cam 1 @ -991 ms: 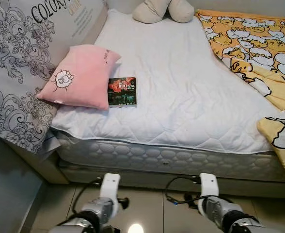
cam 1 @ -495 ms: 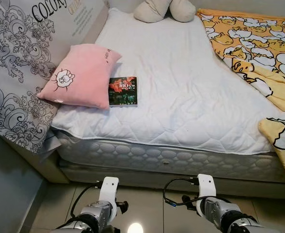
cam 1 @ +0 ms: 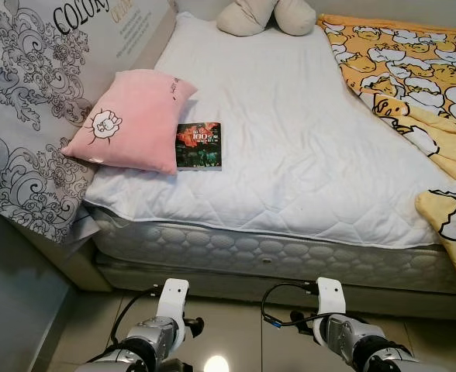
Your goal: Clean up the room
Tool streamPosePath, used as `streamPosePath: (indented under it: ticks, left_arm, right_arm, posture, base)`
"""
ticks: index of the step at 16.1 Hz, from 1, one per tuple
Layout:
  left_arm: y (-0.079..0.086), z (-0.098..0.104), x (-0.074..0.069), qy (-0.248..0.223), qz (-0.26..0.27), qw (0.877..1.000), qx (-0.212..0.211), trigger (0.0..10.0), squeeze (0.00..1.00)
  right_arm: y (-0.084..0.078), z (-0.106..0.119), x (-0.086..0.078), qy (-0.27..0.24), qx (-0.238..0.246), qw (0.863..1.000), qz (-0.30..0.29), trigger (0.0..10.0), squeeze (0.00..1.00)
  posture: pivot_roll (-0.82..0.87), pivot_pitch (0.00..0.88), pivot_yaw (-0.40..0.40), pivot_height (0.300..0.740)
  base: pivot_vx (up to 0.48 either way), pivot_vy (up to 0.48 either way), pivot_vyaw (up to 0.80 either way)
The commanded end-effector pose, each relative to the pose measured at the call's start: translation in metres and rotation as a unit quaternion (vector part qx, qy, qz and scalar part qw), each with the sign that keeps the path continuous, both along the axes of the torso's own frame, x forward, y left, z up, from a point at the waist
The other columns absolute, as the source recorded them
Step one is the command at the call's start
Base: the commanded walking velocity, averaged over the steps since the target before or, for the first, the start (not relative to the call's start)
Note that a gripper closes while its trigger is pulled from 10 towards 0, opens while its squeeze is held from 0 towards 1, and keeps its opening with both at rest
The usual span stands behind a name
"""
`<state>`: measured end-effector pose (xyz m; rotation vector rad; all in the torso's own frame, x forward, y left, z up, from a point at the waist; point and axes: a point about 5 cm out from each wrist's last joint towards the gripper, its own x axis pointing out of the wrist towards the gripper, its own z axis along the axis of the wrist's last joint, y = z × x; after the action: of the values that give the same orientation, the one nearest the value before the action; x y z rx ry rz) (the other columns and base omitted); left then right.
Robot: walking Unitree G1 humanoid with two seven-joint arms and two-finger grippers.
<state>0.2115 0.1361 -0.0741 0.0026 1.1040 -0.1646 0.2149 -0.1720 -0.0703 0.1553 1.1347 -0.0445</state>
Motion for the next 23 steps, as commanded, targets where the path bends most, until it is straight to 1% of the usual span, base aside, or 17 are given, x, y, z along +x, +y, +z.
streamPosePath:
  ticks: [1,3,5,6,12,19,23]
  left_arm:
    - [-0.003,0.003,0.005,-0.007,-0.01,1.0,-0.002,10.0,0.0]
    - [-0.004,0.003,0.005,-0.008,-0.022,1.0,0.001,10.0,0.0]
    - [-0.01,0.004,0.006,-0.013,-0.026,0.999,-0.011,10.0,0.0]
    - [-0.01,0.004,0.006,-0.013,-0.029,0.999,-0.011,10.0,0.0]
    - [-0.012,0.003,0.004,-0.01,-0.031,0.999,-0.006,10.0,0.0]
    - [-0.015,0.003,0.004,-0.014,-0.043,0.999,-0.004,10.0,0.0]
    - [-0.018,0.003,0.004,-0.013,-0.044,0.999,-0.007,10.0,0.0]
  right_arm:
    - [0.001,0.002,0.003,-0.002,0.003,1.0,-0.001,10.0,0.0]
    - [0.0,0.0,0.0,0.002,0.0,1.0,0.002,10.0,0.0]
    - [0.0,-0.002,-0.003,0.008,0.006,1.0,-0.01,10.0,0.0]
    - [0.0,-0.002,-0.004,0.008,0.006,1.0,-0.01,10.0,0.0]
    - [-0.004,-0.002,-0.004,0.008,-0.013,1.0,0.011,10.0,0.0]
    - [-0.005,-0.001,-0.003,0.01,-0.017,1.0,0.017,10.0,0.0]
    - [-0.01,-0.001,-0.004,0.012,-0.023,1.0,0.018,10.0,0.0]
  posture:
    - [-0.11,0.0,0.012,0.74]
    - [-0.12,0.0,0.021,0.74]
    - [-0.13,0.0,0.037,0.74]
    - [-0.14,0.0,0.038,0.74]
    - [-0.14,0.0,0.025,0.74]
    - [-0.14,0.0,0.022,0.74]
    - [-0.14,0.0,0.011,0.74]
  base:
    - [0.0,0.0,0.0]
    - [0.0,0.0,0.0]
    - [0.0,0.0,0.0]
    - [0.0,0.0,0.0]
    - [0.0,0.0,0.0]
    - [0.0,0.0,0.0]
    - [0.0,0.0,0.0]
